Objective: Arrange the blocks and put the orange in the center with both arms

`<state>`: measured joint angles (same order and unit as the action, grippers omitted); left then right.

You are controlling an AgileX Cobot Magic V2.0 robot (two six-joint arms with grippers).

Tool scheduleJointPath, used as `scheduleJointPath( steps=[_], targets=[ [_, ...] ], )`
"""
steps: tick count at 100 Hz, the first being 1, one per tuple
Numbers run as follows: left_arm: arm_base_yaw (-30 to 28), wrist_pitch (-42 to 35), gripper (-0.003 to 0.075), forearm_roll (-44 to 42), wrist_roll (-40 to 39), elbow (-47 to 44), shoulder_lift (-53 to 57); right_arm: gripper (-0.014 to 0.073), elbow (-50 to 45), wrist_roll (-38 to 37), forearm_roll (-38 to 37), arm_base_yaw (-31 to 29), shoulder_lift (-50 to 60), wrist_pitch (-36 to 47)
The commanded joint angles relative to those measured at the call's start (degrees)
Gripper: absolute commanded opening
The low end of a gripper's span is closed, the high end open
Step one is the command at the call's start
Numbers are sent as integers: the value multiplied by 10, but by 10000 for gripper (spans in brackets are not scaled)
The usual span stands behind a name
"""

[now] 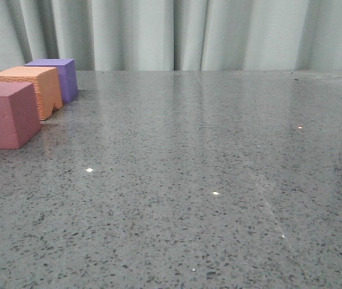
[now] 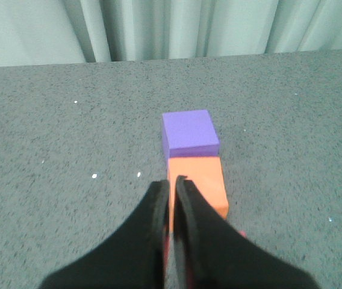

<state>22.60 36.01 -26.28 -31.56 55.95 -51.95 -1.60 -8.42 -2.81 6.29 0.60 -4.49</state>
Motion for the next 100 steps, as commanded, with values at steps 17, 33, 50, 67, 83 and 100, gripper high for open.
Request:
scheduleJointPath(
  steps=[17,33,50,67,83,100],
  targets=[
    [-2,-40,-19,-12,0,-101,133,-67,8,6,0,-4,14,51],
    [-2,-37,-19,-5,0,-158,193,-67,8,6,0,-4,14,51],
    [-2,-22,-19,18,0,-177,213,-67,8,6,0,-4,14,51],
    [-2,-14,-19,29,0,-177,213,-67,8,6,0,-4,14,51],
    [-2,-14,-19,29,0,-177,213,-67,8,6,0,-4,14,51],
    [-2,-14,-19,-3,0,-177,213,-67,8,6,0,-4,14,51]
  ],
)
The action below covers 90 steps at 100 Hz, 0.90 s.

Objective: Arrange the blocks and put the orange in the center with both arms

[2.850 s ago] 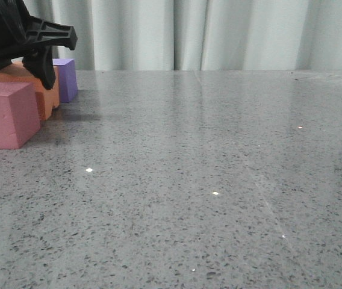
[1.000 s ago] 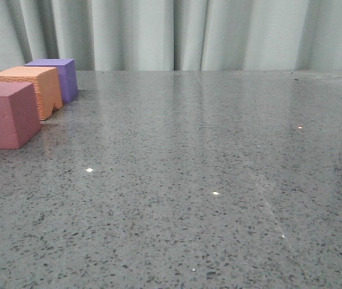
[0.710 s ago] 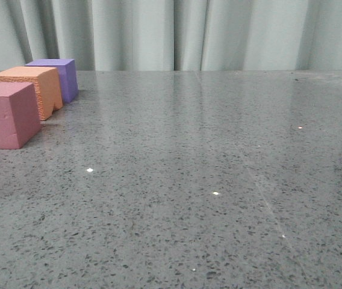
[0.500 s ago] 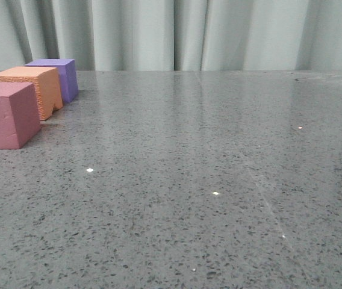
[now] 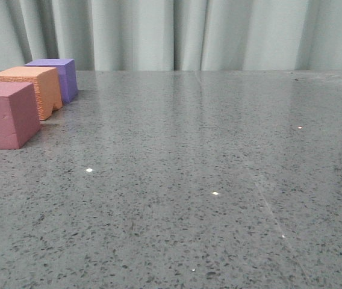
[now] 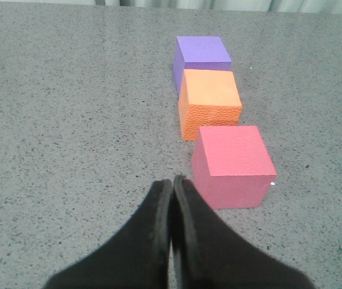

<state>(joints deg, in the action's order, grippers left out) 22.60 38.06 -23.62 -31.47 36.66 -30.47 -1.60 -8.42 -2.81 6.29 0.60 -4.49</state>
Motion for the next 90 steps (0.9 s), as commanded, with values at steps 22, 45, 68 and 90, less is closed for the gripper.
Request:
scheduleJointPath(
  steps=[22,45,68,90],
  targets=[
    [-3,-54,-19,-53,1,16,0,-67,8,6,0,-4,14,51],
    [-24,-196,-19,11,126,-49,64,-67,8,6,0,-4,14,51],
    [-115,-314,-19,151,253,-166,142,-67,8,6,0,-4,14,51],
    [-185,-372,-19,169,253,-276,200,-67,8,6,0,-4,14,51]
  ],
)
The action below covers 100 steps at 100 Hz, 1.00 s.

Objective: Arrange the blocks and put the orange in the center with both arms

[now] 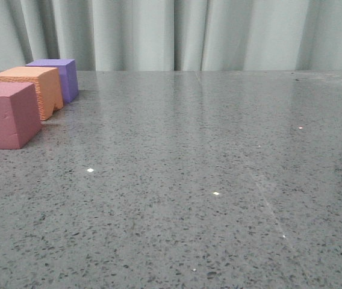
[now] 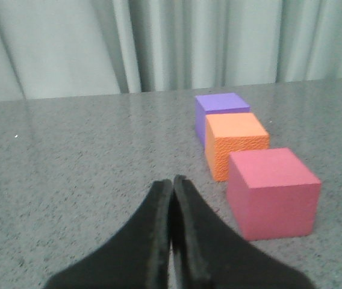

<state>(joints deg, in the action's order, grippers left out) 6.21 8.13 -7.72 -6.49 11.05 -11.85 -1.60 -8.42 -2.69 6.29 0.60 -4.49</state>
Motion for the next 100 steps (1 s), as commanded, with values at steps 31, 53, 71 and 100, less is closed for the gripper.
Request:
scheduleJointPath(
  steps=[31,53,71,100],
  targets=[
    [-29,-96,-19,11,3,-110,110,-67,8,6,-1,-4,14,51],
    [-29,-123,-19,24,2,-129,140,-67,8,6,-1,-4,14,52],
    [-29,-126,-19,24,2,-132,140,-67,8,6,-1,-4,14,52],
    [-29,-100,-19,24,2,-140,140,-67,8,6,-1,-4,14,52]
  ],
)
